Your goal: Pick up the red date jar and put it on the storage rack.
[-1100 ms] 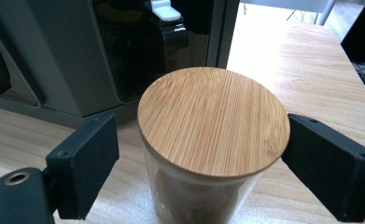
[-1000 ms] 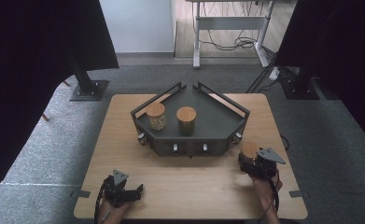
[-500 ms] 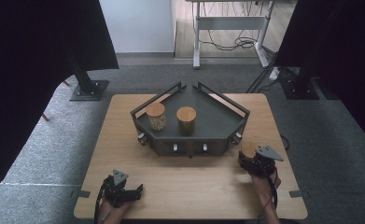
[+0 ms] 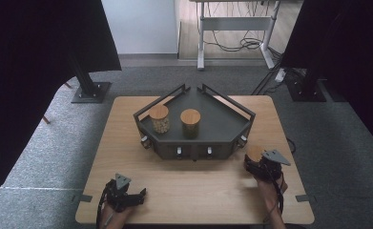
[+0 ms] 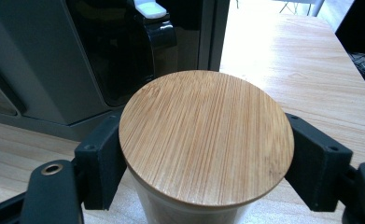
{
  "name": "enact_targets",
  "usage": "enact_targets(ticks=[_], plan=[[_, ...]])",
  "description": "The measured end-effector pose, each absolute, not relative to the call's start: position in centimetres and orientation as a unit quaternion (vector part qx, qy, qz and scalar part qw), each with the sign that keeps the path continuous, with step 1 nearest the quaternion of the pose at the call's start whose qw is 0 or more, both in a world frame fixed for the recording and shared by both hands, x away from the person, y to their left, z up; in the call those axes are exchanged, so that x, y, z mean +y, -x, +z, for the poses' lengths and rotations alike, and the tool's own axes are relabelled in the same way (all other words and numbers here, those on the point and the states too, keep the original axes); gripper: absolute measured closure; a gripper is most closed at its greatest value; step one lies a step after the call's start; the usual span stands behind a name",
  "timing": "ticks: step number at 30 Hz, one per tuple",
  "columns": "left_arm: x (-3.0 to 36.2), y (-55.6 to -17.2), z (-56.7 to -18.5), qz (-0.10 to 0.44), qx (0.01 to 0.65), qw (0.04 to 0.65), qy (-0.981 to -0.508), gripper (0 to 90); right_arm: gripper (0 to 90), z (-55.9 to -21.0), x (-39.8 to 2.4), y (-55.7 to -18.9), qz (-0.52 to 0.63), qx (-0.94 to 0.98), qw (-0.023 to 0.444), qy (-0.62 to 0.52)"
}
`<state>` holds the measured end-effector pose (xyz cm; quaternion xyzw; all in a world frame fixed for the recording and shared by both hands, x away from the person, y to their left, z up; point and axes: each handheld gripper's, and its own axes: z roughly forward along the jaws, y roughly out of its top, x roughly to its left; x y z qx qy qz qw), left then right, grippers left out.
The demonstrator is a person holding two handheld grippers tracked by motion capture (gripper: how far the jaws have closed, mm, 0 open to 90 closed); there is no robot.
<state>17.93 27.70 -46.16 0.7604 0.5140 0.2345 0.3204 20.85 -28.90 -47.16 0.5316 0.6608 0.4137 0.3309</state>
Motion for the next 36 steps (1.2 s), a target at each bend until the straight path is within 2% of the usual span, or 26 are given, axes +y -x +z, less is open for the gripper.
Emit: enact_targets(ticks=[36], plan=[[27.7,-17.9,-46.2,0.234,0.514,0.320,-0.760,2.0,22.7,-46.0,-28.3,-18.8,0.421,0.666,0.348,-0.508]])
